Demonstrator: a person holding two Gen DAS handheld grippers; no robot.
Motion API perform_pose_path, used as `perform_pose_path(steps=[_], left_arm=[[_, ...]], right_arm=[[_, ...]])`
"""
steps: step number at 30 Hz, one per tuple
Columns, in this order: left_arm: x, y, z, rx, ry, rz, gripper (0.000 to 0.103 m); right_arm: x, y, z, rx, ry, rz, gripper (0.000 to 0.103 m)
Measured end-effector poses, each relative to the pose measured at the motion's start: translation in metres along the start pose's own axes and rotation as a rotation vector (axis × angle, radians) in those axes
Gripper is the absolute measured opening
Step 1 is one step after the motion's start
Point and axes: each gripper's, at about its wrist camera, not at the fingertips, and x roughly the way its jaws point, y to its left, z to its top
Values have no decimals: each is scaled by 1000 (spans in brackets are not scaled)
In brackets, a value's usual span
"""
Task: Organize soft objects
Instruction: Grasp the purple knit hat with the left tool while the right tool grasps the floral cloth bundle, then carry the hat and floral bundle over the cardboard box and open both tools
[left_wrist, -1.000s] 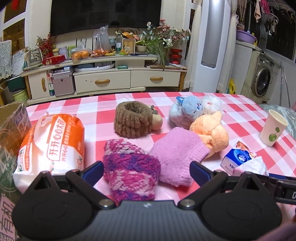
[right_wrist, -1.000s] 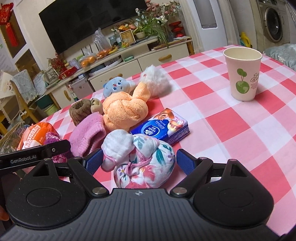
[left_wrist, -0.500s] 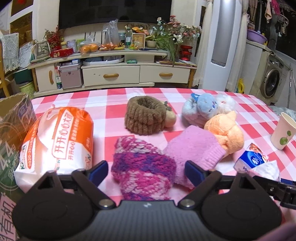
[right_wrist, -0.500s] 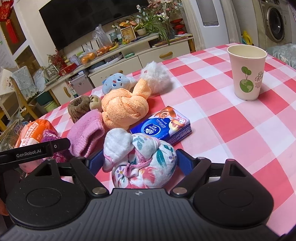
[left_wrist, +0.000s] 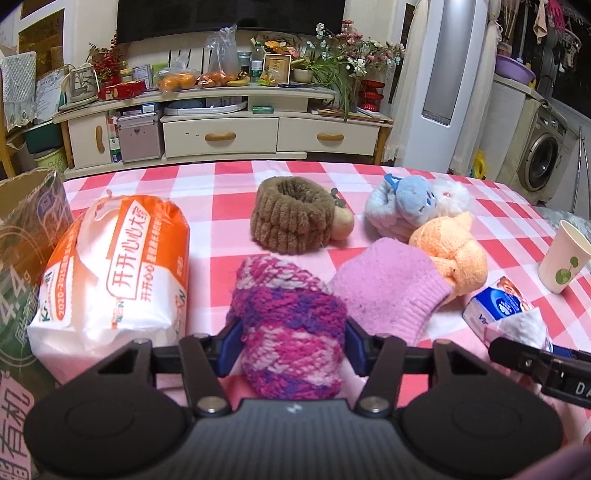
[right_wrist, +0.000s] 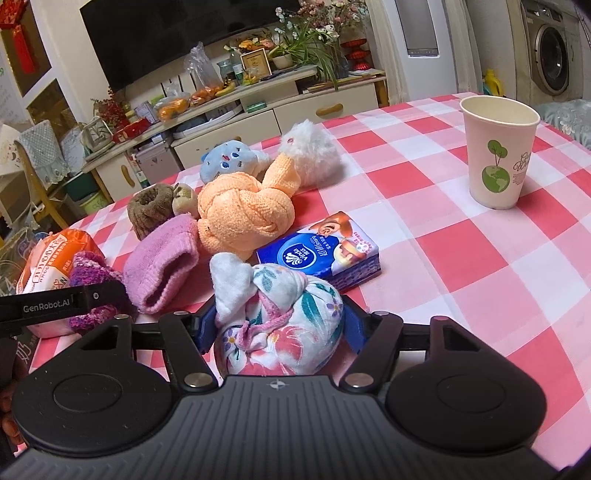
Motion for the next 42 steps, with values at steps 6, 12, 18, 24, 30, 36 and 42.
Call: perform_pose_path(steps=[6, 12, 18, 24, 30, 36, 42], left_arm=[[-7, 3, -2, -5, 1, -1, 50], [-22, 6, -2, -13, -21, -23, 50], [-42, 15, 1, -37, -65, -69, 50], [-62, 26, 7, -66, -110, -104, 50], [-82, 42, 11, -87, -162, -129, 50], [-102, 60, 14, -117, -213, -129, 50], [-123, 79, 14, -143, -259, -129, 50]], right_arm=[[0, -2, 1, 10, -2, 7, 81], [-3, 0, 2, 2, -22, 20, 80], [-1, 9, 2, -8, -28, 32, 80], [-2, 25, 0, -39, -40, 51, 80], [0, 38, 0, -38, -24, 84, 80], [-9, 61, 3, -79, -48, 117, 80], [-26, 94, 9, -128, -86, 183, 80]])
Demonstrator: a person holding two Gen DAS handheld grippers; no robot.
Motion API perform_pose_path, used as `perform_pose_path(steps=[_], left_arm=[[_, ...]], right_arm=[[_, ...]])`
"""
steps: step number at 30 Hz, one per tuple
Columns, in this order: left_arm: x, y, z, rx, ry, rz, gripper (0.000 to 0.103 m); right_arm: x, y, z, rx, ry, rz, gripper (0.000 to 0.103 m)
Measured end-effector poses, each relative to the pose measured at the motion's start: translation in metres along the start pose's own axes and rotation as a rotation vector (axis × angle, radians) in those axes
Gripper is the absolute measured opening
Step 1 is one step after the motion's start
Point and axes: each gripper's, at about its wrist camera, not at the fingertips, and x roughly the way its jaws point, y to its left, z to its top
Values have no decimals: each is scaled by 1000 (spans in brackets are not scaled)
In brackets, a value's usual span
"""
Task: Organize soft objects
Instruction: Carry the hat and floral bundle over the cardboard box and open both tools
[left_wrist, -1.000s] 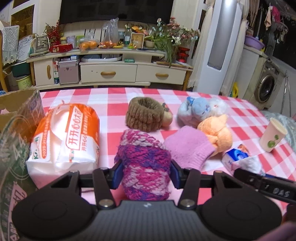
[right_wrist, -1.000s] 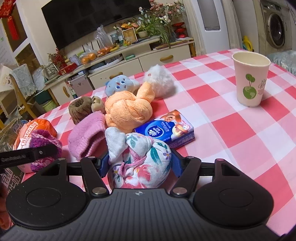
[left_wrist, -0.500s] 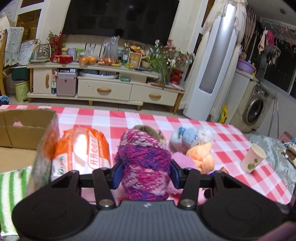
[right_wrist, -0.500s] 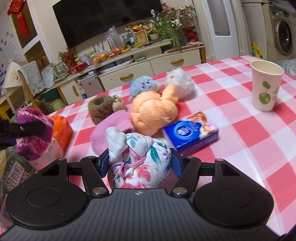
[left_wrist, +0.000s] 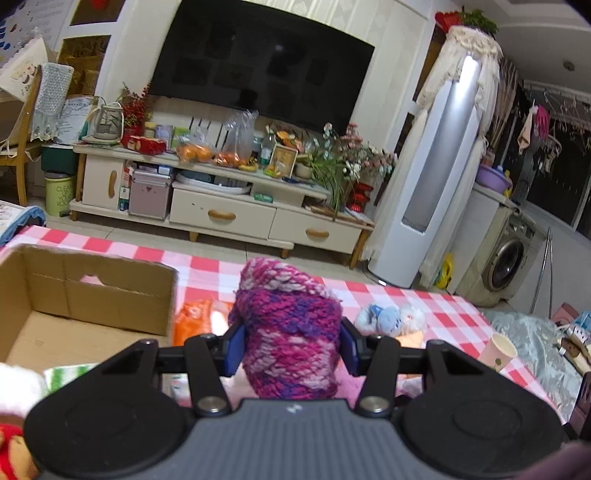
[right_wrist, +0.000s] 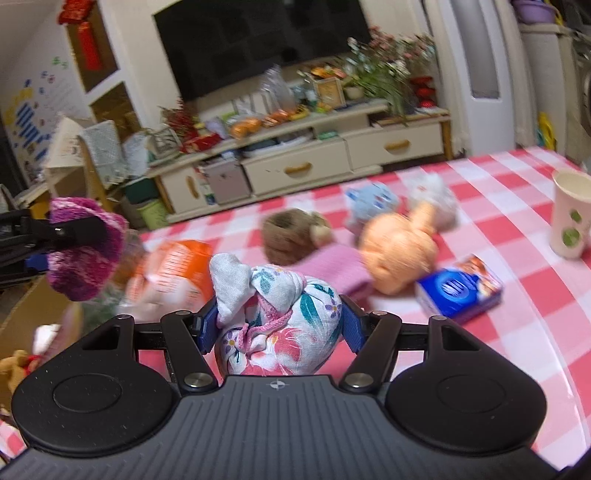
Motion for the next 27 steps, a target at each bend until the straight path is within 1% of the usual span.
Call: perform_pose_path(steps=[6, 11, 14, 20, 24, 27], left_arm=[[-22, 17, 8, -24, -46, -2, 50], [-37, 40, 13, -59, -79, 22, 50], [-45, 55, 16, -91, -98, 46, 51], [-56, 91, 20, -149, -118, 119, 51], [-60, 111, 22, -169, -114, 159, 51], [-61, 122, 22, -183, -104, 176, 51]], right_arm=[[-9, 37, 13, -50, -34, 67, 80], [-14, 71, 21, -98, -48, 129, 80], [-14, 95, 24, -137, -51, 169, 80], [-11, 135, 24, -219, -40, 241, 80], [-8, 160, 19, -262, -19, 274, 80], [-4, 170, 18, -287, -2, 292, 80]])
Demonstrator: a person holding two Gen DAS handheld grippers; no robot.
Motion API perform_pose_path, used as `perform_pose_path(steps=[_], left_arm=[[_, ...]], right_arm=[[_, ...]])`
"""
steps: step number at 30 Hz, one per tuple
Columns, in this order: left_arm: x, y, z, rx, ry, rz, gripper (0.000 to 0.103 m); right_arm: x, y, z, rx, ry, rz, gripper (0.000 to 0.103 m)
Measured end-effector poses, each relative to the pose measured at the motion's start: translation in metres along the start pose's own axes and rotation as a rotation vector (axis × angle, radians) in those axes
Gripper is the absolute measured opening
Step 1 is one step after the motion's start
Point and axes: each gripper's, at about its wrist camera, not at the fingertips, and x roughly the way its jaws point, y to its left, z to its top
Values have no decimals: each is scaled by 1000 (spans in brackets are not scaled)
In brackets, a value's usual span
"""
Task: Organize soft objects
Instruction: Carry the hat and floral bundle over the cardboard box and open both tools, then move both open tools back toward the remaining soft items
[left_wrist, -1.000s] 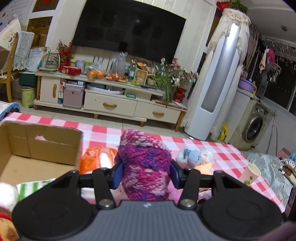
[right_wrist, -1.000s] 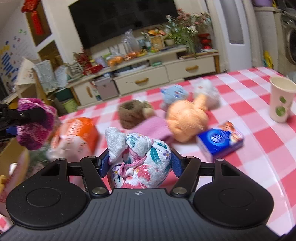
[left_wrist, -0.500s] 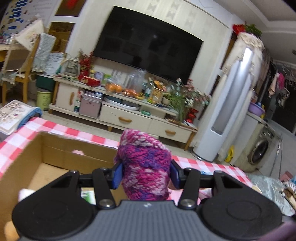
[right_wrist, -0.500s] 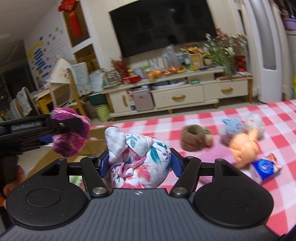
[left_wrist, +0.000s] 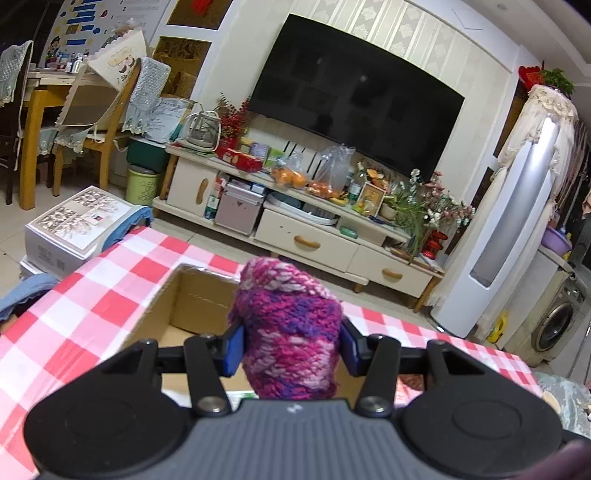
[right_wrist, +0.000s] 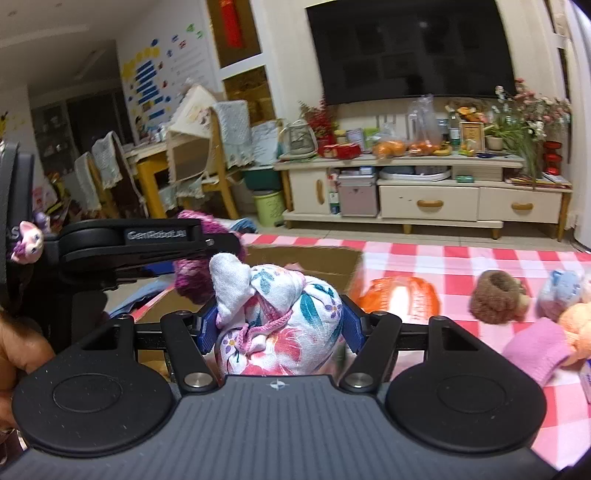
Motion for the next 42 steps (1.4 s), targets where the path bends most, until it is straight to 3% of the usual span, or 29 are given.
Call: perform_pose_path(steps=[9, 12, 13, 15, 19, 25, 34, 42], left_arm=[[-2, 20, 1, 4, 26, 40, 52], [0, 23, 0, 2, 43, 45, 54], [0, 23, -1, 3, 48, 47, 59], [2, 22, -2, 10, 60, 53, 63], [-1, 19, -2, 17, 53, 59, 81], [-6, 16, 0, 3, 22, 70, 94], [-5, 4, -2, 22, 21, 76, 102], [-3, -6, -6, 38, 29, 80, 102]], right_arm=[[10, 19, -14, -54, 65, 0, 81], [11, 19, -18, -63, 86, -11, 87], [9, 19, -18, -59, 84, -14, 98], [5, 16, -18, -51, 64, -19, 99], [-4, 9, -17, -63, 34, -43, 99], [-19, -5, -19, -22, 1, -82, 101], [-28, -27, -23, 47, -32, -143, 101], [-31, -29, -27, 61, -40, -167, 101]])
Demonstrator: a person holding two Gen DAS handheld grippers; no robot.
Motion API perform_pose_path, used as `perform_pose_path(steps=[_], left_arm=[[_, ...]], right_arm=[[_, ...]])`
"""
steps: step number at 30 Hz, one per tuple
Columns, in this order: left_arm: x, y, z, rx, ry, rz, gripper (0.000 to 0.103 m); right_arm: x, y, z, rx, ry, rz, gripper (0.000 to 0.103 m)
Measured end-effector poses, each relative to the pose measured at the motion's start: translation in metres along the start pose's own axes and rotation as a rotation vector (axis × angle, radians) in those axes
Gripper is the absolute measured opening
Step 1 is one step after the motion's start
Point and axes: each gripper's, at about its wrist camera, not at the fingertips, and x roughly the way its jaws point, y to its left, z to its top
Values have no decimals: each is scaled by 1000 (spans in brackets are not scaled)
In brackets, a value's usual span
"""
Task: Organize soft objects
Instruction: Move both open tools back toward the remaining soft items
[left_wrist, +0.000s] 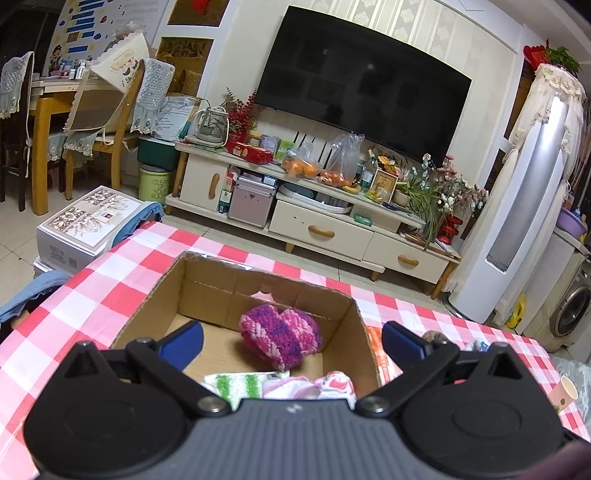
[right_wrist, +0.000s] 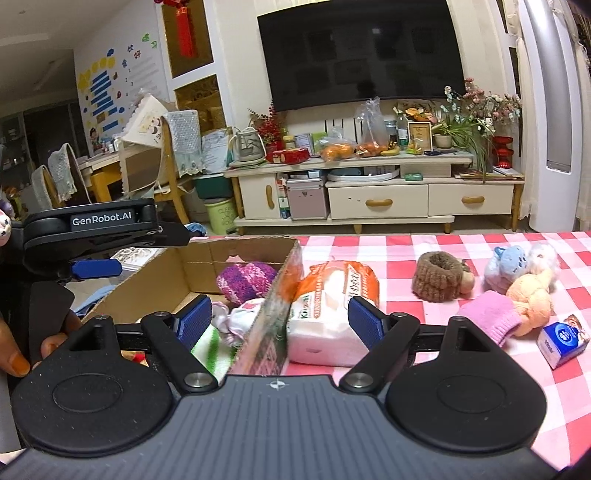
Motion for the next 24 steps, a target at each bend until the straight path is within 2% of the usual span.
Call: perform_pose_path(steps=[24], left_arm=[[11, -50, -16, 88, 40, -35, 102]], right_arm=[[-8, -6, -11, 79, -3, -78, 101]])
